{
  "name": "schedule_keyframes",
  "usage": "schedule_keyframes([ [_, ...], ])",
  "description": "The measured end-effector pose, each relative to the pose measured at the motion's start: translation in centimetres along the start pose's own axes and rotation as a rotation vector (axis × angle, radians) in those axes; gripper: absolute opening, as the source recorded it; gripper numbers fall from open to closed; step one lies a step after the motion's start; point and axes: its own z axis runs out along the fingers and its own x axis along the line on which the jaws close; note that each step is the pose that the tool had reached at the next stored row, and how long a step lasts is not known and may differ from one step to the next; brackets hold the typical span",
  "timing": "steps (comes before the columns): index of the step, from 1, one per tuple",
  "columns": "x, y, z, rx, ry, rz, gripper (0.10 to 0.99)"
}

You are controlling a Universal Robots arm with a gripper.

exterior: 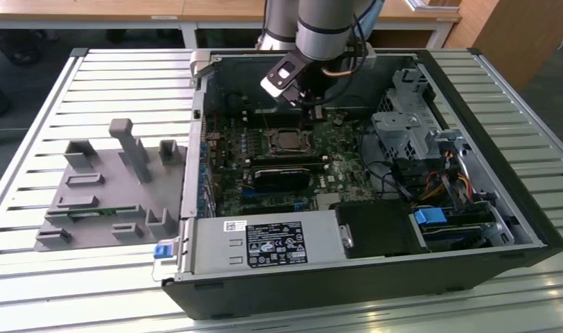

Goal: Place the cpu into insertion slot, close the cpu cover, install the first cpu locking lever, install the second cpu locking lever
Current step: 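Close the cpu cover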

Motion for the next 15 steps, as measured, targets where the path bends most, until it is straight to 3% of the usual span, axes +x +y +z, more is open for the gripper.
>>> schedule_keyframes([
  [15,0.06,-1.85,0.0,0.0,0.0,0.0,0.11],
])
